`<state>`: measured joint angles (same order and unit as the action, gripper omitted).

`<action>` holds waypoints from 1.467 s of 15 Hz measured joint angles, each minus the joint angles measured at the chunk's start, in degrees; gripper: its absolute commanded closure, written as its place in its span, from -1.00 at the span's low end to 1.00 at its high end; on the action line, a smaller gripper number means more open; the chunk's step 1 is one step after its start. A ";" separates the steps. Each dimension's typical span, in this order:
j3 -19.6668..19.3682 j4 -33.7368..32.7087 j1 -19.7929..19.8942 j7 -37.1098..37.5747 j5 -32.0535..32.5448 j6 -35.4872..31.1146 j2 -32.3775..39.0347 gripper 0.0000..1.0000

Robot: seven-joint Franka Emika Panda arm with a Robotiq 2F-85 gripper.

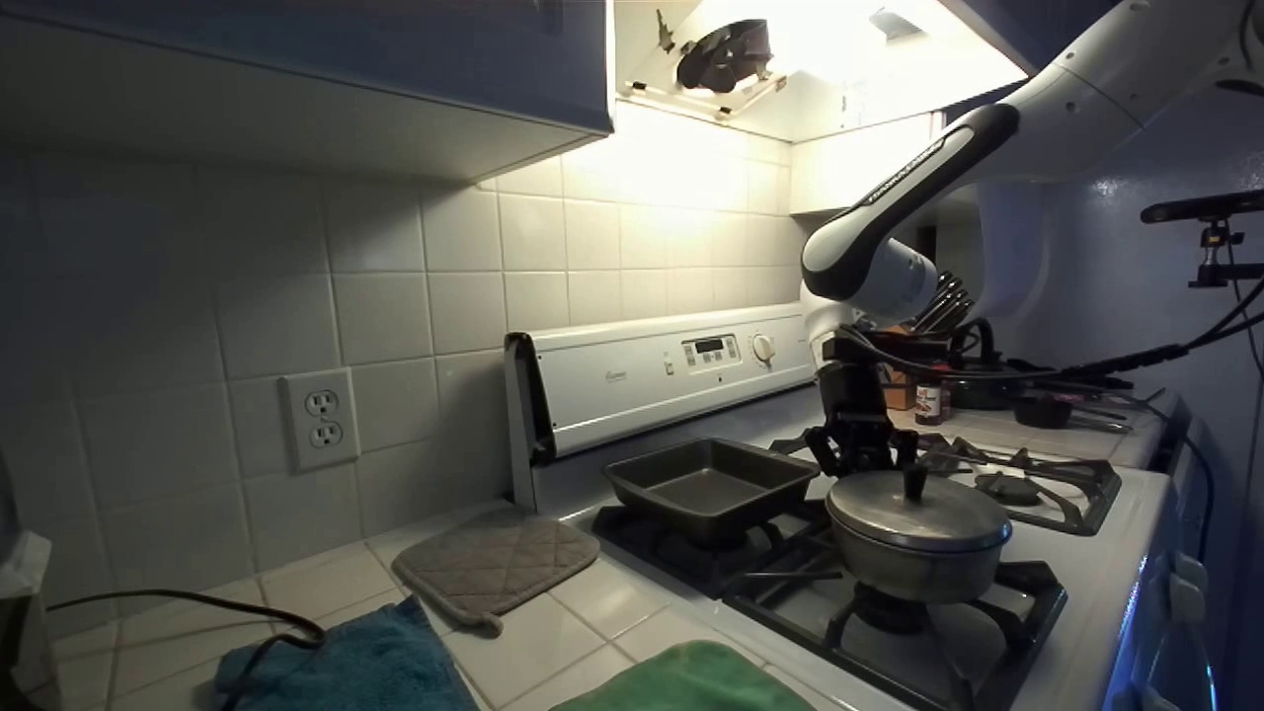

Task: Move the baking pan backwards

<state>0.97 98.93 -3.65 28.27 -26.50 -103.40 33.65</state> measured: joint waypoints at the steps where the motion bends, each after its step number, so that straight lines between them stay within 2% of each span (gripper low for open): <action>1: 0.00 0.00 0.00 0.00 0.00 0.00 0.00 0.00; 5: -0.02 0.00 0.01 0.00 0.00 0.03 0.00 -0.26; 6: -0.02 0.00 0.01 0.00 0.00 0.03 0.00 -0.21; 7: -0.02 0.00 0.01 0.00 0.00 0.03 0.00 -0.26; 9: -0.02 0.00 0.01 0.00 0.00 0.03 0.00 -0.56; 11: -0.02 0.00 0.01 0.00 0.00 0.03 0.00 -0.97; 22: -0.02 -0.09 0.38 -2.88 0.00 0.20 -1.96 -1.00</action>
<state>0.94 98.85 -3.27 25.40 -26.50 -103.20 31.69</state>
